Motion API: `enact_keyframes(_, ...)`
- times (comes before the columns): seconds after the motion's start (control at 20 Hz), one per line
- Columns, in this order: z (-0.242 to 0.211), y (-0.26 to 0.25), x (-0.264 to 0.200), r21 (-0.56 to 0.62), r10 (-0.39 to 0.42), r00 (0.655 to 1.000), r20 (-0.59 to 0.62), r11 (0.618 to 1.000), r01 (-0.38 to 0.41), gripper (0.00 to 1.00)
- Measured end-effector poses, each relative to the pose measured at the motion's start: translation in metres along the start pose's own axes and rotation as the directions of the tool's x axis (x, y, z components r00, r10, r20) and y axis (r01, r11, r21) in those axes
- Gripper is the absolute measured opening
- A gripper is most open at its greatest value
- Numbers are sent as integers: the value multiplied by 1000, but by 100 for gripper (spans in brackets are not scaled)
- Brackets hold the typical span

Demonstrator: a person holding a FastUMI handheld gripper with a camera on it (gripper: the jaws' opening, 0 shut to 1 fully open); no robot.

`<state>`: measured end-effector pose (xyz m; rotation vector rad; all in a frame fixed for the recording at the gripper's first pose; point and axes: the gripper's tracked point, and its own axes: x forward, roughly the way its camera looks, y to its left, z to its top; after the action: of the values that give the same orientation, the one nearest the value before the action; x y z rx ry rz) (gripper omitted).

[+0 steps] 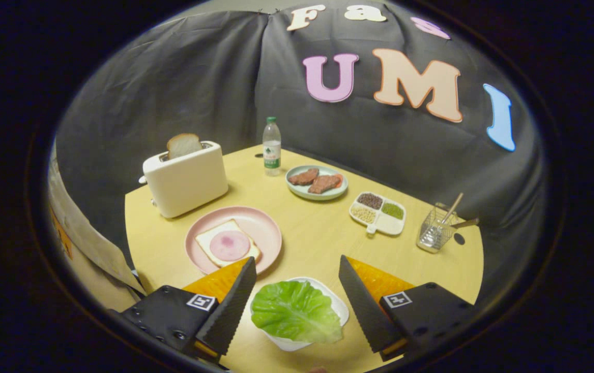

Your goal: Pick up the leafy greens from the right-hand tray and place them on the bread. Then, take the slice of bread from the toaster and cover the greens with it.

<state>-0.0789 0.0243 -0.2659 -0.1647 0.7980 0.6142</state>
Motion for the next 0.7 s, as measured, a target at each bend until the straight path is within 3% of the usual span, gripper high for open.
enact_keyframes(0.35, -54, 11, 25, 1, 50, 984, -170, 999, -51, 100)
enact_keyframes(0.7, -95, 4, 41, 7, 42, 953, -300, 999, -42, 100)
